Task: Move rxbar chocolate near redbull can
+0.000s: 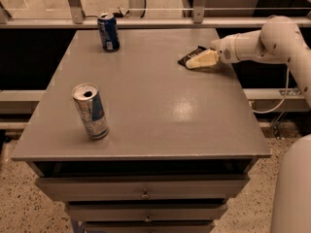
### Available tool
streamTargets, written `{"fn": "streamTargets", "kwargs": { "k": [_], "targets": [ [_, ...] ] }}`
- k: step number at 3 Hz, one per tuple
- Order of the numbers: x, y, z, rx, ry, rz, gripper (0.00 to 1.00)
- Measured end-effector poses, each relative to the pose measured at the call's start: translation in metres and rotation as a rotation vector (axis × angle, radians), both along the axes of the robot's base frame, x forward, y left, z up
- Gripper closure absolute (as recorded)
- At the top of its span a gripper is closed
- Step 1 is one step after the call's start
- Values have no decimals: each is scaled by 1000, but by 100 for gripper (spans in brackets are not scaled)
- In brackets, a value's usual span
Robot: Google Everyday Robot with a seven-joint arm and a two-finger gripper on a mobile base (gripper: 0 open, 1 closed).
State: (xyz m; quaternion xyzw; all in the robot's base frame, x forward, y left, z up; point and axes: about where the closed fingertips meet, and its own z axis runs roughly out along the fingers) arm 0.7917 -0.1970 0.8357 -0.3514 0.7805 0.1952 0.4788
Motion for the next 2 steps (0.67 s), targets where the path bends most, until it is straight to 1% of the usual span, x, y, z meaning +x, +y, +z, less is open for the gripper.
{"fn": "streamTargets", "kwargs": {
  "k": [1,2],
  "targets": [
    [-12,13,7,-3,-7,48,44],
    [-27,24,12,-17,-19,91,68]
  ]
}}
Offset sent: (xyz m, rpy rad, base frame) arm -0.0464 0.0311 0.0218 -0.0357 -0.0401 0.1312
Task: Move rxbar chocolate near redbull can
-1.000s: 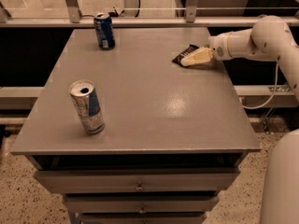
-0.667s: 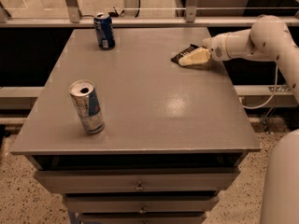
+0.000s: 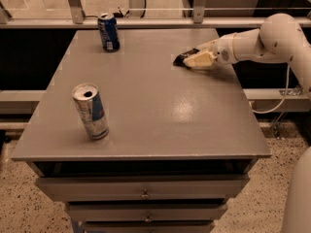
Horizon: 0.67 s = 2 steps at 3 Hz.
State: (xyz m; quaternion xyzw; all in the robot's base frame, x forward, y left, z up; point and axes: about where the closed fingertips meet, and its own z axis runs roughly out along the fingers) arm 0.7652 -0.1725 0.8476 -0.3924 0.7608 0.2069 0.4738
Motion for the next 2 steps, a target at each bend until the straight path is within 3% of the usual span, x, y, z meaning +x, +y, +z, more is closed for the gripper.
{"fn": "streamTargets", "kwargs": {
  "k": [1,2],
  "targets": [
    [-19,14,3,8,-4,47,92],
    [-45,38,5,7,-2,131,100]
  ]
}}
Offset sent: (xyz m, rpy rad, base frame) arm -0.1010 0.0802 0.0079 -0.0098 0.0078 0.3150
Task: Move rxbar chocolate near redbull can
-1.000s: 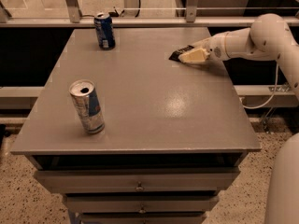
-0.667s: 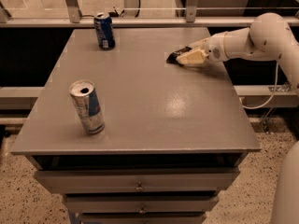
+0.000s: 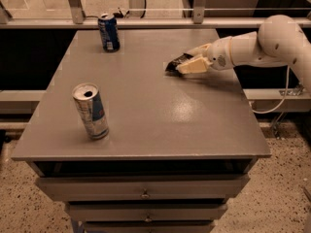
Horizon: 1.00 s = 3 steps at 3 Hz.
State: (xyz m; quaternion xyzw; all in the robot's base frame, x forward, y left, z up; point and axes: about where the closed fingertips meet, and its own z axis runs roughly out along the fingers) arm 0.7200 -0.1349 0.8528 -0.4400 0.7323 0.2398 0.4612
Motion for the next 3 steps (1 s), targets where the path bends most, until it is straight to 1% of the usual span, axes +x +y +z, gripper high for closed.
{"fn": "streamTargets", "kwargs": {
  "k": [1,2,3],
  "targets": [
    [-42,36,-2,-37,7,157,100],
    [-90,73,-8,-91,20,334,100],
    [-134,103,-5,-127,9,486,100]
  ]
}}
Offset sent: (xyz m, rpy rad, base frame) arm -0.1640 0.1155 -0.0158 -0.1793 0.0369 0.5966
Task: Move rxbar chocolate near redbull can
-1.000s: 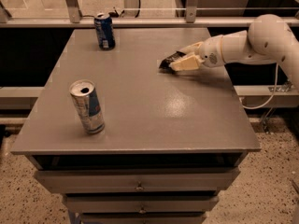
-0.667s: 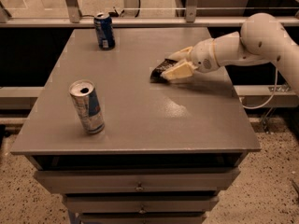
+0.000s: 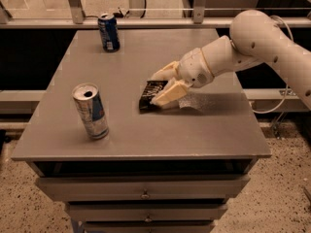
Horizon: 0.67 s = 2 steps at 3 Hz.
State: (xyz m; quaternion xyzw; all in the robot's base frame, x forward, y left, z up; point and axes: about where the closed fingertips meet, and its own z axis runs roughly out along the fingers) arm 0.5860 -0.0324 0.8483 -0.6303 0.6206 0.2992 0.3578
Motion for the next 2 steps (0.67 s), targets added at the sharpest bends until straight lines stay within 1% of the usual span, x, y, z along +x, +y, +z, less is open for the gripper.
{"fn": "streamTargets", "kwargs": {
  "k": [1,2],
  "targets": [
    [-33,23,10,4,-17,107,100],
    [-55,46,12,28,-24,184,100]
  ]
}}
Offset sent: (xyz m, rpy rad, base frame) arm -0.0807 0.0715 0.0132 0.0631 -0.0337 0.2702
